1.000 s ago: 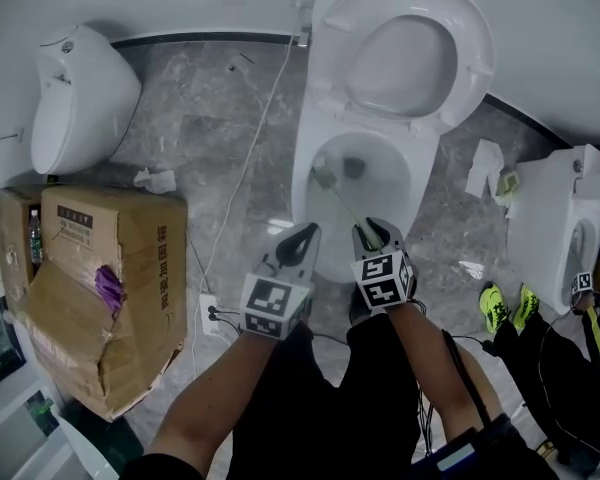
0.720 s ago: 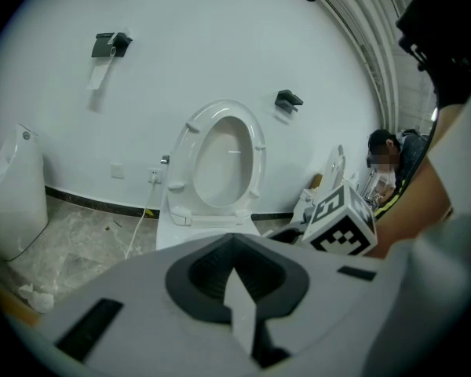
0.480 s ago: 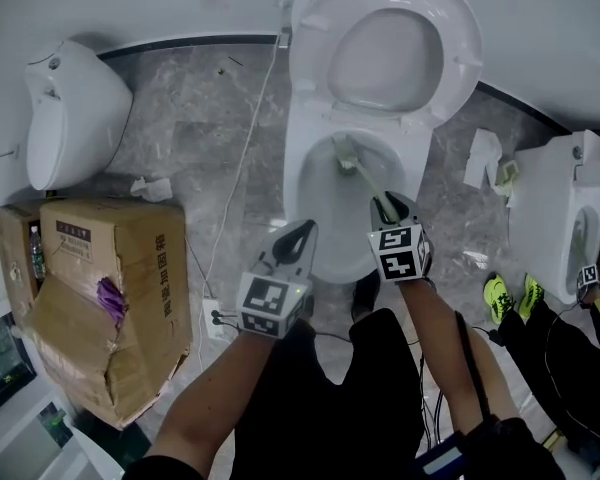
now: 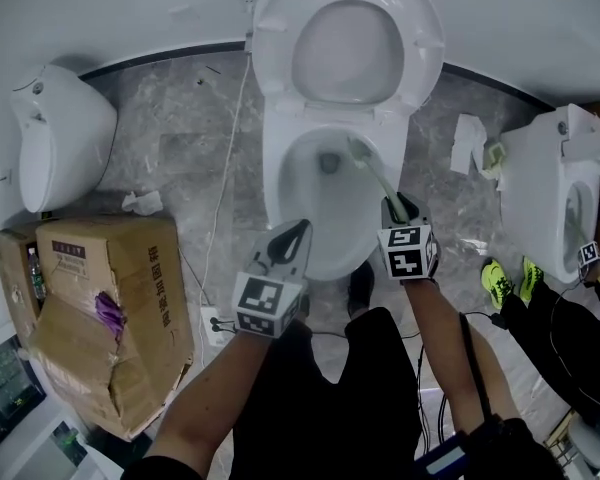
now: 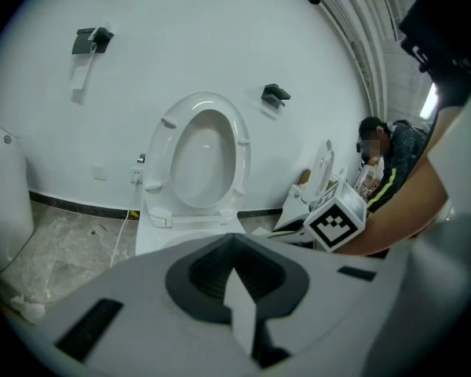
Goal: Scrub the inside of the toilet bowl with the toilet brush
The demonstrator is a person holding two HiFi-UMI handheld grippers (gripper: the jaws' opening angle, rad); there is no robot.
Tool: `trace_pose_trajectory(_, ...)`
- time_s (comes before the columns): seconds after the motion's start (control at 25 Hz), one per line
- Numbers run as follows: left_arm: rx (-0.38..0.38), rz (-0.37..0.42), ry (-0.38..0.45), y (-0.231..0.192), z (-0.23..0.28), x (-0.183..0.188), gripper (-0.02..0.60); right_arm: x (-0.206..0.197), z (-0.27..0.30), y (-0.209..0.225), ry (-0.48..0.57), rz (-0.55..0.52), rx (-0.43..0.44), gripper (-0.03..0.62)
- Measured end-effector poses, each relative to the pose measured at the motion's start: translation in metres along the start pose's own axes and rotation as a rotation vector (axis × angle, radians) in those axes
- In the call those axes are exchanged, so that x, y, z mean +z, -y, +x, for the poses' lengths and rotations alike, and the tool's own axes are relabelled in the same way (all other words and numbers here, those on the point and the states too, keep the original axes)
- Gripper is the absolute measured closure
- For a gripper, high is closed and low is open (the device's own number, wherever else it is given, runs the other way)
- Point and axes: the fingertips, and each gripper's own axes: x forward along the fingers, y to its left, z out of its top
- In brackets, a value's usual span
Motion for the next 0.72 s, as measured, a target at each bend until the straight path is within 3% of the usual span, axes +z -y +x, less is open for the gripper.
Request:
trace_pose_trajectory(0.4,-0.028,0.03,-0.014,0.026,-0.003,-0.003,0.572,-0.042,-0.04,-0.002,-0.034,0.014,0.003,0.488)
trace_pose_trajectory(0.72,-0.02,0.055,-0.021,0.038,-0.027,-0.003,0.572,-0.081,-0.084,-0.036,-0.085,-0.07,0.073,0.488)
